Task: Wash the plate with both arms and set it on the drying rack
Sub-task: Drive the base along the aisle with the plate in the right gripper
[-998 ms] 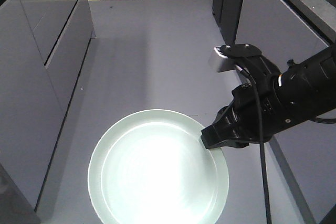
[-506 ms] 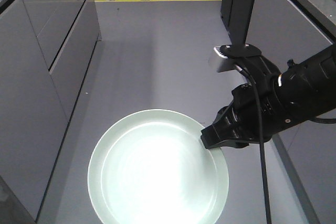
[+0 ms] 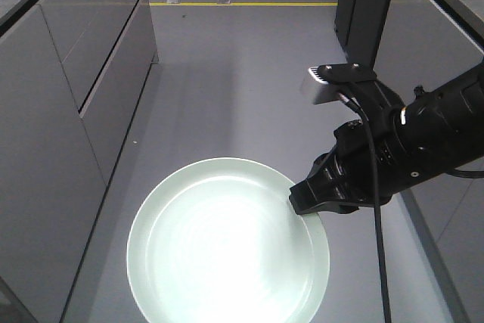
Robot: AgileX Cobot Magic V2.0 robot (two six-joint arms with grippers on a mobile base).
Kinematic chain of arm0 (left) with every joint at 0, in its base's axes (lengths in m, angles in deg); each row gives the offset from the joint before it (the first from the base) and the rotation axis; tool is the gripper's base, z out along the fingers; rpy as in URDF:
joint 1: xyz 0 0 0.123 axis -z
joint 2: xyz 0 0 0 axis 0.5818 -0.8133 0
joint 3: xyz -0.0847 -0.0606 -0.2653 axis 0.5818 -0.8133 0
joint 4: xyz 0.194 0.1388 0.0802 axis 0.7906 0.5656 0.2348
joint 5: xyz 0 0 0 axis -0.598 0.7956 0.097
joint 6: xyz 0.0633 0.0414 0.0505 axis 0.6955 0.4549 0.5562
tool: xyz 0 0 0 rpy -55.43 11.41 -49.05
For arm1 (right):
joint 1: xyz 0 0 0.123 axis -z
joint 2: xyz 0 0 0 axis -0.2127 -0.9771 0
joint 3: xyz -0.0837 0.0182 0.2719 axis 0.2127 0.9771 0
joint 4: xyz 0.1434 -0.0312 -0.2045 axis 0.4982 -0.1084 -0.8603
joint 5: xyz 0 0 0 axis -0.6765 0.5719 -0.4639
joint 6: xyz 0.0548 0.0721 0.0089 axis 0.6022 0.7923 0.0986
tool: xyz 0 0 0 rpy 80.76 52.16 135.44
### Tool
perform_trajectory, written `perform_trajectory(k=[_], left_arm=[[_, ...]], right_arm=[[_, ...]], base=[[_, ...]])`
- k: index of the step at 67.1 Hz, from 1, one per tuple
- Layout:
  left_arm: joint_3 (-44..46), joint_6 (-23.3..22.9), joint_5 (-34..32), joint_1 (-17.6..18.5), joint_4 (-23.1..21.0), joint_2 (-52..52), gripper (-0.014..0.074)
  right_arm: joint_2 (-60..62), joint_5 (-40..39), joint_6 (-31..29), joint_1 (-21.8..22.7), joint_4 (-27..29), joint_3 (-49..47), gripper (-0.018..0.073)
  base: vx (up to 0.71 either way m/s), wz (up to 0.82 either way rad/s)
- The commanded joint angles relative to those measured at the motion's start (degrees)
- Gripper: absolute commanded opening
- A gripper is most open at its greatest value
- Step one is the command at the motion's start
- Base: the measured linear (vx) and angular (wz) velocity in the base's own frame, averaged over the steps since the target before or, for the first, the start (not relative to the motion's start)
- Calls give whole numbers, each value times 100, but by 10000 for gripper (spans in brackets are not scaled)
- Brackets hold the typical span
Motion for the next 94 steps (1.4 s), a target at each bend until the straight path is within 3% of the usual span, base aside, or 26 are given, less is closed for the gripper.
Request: perform_trajectory(k=[1,94], left_arm=[[158,-30,-420,10,-19,80,-6],[158,-30,-420,10,-19,80,-6]], right_arm=[[183,-161,-31,15,206,-145,-1],[183,-161,-31,15,206,-145,-1]], base=[[18,11],[16,2]])
